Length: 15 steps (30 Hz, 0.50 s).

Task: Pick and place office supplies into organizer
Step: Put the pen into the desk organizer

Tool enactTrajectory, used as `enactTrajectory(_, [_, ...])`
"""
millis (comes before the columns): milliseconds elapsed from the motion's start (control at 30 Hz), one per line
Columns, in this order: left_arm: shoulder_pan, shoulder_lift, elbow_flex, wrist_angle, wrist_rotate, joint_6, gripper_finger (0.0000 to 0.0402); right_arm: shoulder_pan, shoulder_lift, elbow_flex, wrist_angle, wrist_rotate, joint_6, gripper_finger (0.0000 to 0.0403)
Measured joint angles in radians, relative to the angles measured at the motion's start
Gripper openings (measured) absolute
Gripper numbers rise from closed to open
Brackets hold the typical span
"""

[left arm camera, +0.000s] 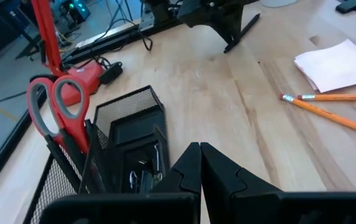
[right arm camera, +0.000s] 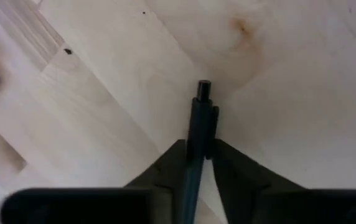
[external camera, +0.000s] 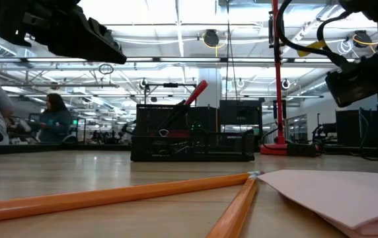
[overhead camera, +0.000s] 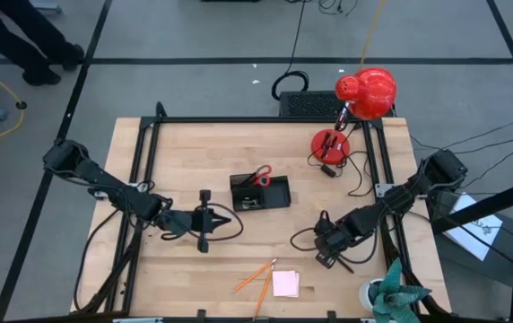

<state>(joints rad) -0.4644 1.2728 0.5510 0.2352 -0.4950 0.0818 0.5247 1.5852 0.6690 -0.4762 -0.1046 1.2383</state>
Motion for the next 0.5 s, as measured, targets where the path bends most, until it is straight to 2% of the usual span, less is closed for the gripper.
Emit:
enactTrajectory(100, [-0.002, 0.0, 0.0, -0.005, 0.016, -0.031, 0.0008, 0.002, -0.026, -0.005, 0.011, 0.011, -0.04, 0.0021])
enactTrajectory(200, [-0.002, 0.0, 0.0, -0.006, 0.054, -0.068, 0.0008, 0.003, -0.059, -0.005, 0.042, 0.069, -0.058, 0.0021])
enactTrajectory(333, [-0.002, 0.0, 0.0, -0.009, 0.053, -0.1, 0.0008, 0.003, -0.106, -0.005, 0.143, 0.158, -0.107, 0.0026])
enactTrajectory(500, [-0.012, 0.0, 0.0, 0.003, 0.078, -0.071, 0.0008, 0.0, -0.148, -0.011, 0.319, 0.29, -0.268, 0.0])
